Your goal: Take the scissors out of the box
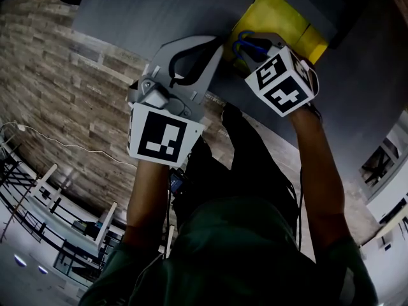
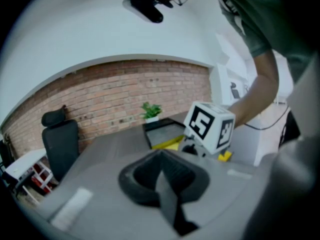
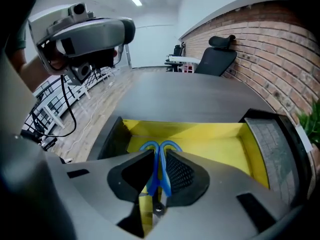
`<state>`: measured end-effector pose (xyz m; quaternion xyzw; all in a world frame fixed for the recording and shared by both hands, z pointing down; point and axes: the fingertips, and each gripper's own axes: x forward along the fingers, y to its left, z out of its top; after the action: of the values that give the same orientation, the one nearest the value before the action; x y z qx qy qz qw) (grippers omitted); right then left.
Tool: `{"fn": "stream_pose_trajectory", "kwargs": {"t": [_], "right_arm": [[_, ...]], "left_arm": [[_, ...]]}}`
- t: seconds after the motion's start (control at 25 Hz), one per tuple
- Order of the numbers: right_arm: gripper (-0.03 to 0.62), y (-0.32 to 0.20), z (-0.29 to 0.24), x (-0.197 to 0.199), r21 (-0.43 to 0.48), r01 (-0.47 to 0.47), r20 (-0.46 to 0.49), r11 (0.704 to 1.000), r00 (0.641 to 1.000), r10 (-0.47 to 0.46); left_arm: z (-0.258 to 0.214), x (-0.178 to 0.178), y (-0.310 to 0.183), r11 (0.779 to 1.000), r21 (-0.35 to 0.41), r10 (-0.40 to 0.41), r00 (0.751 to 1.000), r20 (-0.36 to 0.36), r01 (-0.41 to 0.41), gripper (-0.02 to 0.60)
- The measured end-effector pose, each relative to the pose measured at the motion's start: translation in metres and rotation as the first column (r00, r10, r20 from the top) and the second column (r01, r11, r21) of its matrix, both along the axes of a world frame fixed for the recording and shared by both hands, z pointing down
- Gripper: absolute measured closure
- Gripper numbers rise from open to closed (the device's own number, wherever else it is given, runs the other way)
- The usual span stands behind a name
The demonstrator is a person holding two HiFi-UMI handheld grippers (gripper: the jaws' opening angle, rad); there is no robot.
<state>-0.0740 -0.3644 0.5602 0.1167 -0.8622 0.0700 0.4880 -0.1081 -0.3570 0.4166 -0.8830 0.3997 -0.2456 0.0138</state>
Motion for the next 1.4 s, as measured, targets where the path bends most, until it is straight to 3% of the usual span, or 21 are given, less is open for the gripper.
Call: {"fn": "stream_pose_trajectory", "kwargs": {"t": [0.36, 0.64, 1.16, 1.4], "right_arm": [[0.522, -0.007, -0.044, 0.006, 0.086, -0.076, 0.080, 0.993, 0.994, 0.069], [0.525, -0.003, -0.097, 0.024, 0.178, -0.152, 0.164, 0.972, 0.979, 0.124], [0.525, 0.017, -0.179, 0.084, 0.301, -0.321, 0.277, 0.898, 0.930, 0.240], [0.525, 0.031, -0.200, 0.131, 0.334, -0.417, 0.293, 0.845, 0.898, 0.328]], "left_arm": [[-0.023, 0.010, 0.001, 0.998, 0.033, 0.046, 0.999, 0.017, -0.046, 0.583], [-0.054, 0.032, 0.011, 0.993, 0.073, 0.091, 0.995, 0.043, -0.094, 0.583], [-0.100, 0.085, 0.034, 0.965, 0.140, 0.216, 0.974, 0.065, -0.223, 0.583], [-0.116, 0.122, 0.048, 0.932, 0.166, 0.310, 0.946, 0.092, -0.322, 0.583]]}}
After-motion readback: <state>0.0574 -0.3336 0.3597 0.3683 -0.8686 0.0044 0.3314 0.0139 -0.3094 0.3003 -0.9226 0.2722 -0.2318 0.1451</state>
